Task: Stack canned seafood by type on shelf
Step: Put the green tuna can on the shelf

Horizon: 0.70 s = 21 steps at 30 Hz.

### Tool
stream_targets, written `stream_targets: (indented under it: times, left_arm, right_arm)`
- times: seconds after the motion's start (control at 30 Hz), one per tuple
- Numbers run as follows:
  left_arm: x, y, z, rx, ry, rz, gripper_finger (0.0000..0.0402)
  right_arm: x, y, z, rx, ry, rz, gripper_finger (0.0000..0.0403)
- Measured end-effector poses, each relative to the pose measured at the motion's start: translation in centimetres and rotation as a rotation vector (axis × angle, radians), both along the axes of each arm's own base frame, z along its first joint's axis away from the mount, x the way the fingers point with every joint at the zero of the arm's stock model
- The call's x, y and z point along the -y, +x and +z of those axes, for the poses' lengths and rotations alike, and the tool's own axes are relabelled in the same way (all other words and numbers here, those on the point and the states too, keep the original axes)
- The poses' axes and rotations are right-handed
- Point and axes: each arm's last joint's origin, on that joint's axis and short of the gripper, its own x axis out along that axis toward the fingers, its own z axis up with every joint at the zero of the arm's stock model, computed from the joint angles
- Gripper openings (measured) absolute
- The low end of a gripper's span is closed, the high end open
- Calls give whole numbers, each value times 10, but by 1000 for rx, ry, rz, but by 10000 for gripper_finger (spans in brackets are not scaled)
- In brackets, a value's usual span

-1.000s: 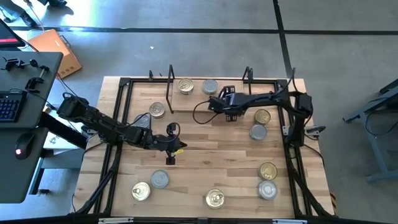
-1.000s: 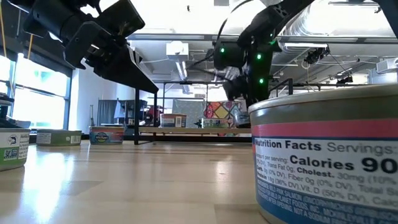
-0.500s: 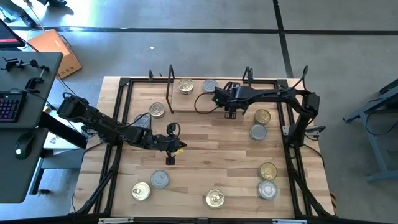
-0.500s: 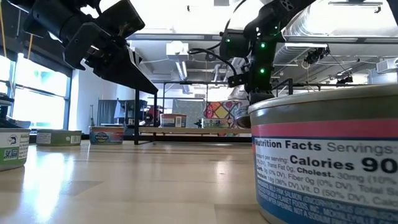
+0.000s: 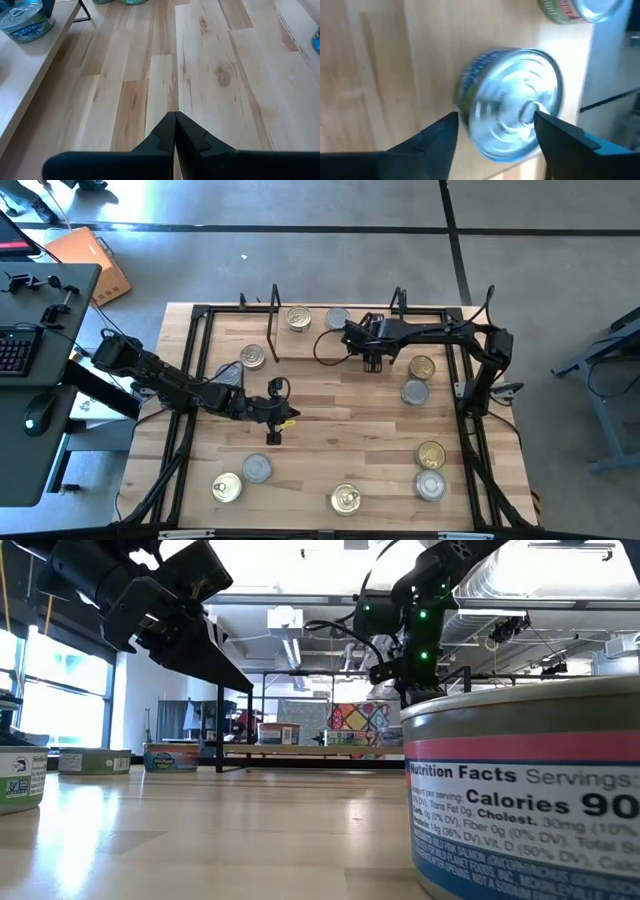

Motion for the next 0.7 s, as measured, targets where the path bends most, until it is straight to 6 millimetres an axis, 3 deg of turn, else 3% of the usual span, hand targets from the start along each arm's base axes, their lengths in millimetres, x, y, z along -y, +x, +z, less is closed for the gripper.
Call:
stream_targets:
  times: [0.17, 0.37, 0.53, 0.7]
  left_arm:
    - [0, 0, 0, 0, 0, 0, 0]
    - [0, 0, 0, 0, 0, 0, 0]
    - [0, 0, 0, 0, 0, 0, 0]
    - [0, 0, 0, 0, 0, 0, 0]
  right_arm:
    - [2, -5, 3, -61, -126, -50, 271]
    - [0, -7, 21, 108, -106, -152, 250]
    - [3, -4, 29, 297, 60, -205, 211]
    - [25, -5, 20, 404, 156, -354, 141]
